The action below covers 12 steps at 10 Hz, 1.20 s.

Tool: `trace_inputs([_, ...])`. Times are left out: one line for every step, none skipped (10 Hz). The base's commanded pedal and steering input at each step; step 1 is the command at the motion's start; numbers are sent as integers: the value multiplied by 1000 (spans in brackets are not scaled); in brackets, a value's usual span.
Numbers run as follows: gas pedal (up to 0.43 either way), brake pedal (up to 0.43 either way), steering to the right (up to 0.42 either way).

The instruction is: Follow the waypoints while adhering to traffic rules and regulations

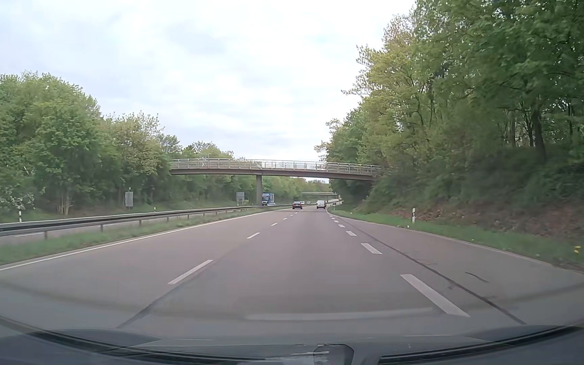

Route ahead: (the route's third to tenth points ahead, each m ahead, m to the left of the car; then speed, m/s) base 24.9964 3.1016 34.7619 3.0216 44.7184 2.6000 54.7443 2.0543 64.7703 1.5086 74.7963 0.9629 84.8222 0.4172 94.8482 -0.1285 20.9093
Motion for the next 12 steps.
trace_inputs([110,0,3])
trace_inputs([110,0,3])
trace_inputs([110,0,3])
trace_inputs([110,0,3])
trace_inputs([110,0,3])
trace_inputs([110,0,3])
trace_inputs([110,0,3])
trace_inputs([110,0,3])
trace_inputs([110,0,3])
trace_inputs([110,0,3])
trace_inputs([110,0,3])
trace_inputs([110,0,4])
